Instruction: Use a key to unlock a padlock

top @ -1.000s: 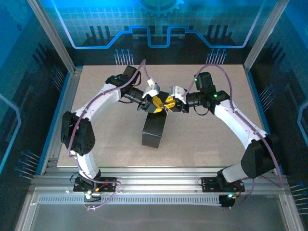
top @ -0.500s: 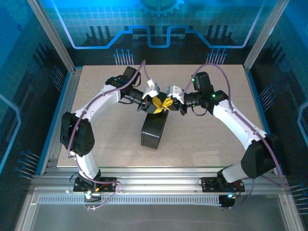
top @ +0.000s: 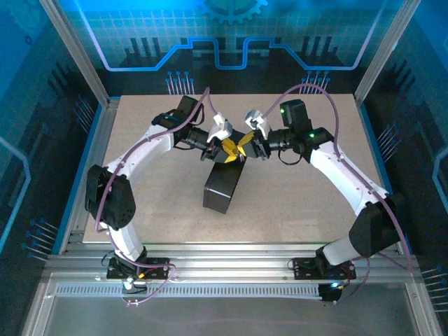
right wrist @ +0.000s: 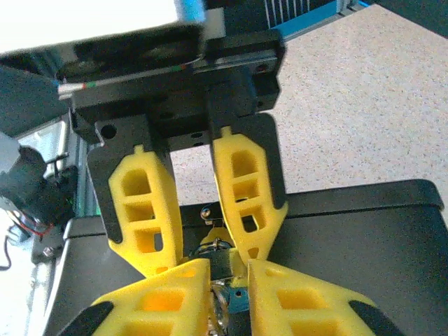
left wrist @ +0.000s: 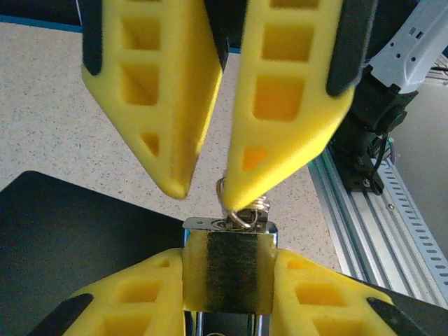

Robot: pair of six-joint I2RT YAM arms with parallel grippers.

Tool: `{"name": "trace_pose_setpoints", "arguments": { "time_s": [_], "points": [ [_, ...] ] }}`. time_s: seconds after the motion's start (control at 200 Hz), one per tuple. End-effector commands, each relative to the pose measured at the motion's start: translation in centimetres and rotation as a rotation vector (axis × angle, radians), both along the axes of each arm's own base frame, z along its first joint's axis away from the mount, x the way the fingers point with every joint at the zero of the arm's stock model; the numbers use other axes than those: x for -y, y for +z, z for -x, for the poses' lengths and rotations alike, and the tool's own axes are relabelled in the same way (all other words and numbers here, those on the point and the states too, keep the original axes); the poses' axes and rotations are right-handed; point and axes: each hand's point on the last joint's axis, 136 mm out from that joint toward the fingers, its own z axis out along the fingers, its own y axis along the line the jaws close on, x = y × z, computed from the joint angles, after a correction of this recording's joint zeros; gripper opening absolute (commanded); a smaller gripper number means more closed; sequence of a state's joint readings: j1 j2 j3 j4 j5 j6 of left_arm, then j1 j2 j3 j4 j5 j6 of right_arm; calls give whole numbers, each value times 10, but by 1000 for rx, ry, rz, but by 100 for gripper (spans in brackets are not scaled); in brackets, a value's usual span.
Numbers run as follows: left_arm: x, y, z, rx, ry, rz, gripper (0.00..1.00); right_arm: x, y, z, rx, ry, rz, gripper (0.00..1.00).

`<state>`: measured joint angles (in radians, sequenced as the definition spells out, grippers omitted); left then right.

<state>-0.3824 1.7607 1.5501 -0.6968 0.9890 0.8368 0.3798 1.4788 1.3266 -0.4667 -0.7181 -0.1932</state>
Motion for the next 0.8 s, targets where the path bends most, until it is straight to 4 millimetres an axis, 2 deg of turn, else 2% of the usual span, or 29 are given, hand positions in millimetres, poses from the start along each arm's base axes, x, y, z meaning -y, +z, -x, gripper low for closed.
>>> {"name": "trace_pose_setpoints", "arguments": {
  "time_s": [0.0,0.1,0.195,0.405,0.53,0.795],
  "points": [
    [2,43,12,88,-52,113,1,14,4,1,-107,-61,-19,24],
    [1,45,13,91,-52,115,1,28,5,-4,-77,-88,-18,25],
    [1,46,13,88,-53,118,1,32,7,3,-2,-41,-13,28],
    [2,47,14,79,-61,124,2,25,13,28,216,128,-31,34],
    [2,49,15,75,-68,127,2,16,9,36,300,195,-11,37],
    [3,52,17,69,-77,128,2,8,-1,14,399,174,53,38]
  ]
}}
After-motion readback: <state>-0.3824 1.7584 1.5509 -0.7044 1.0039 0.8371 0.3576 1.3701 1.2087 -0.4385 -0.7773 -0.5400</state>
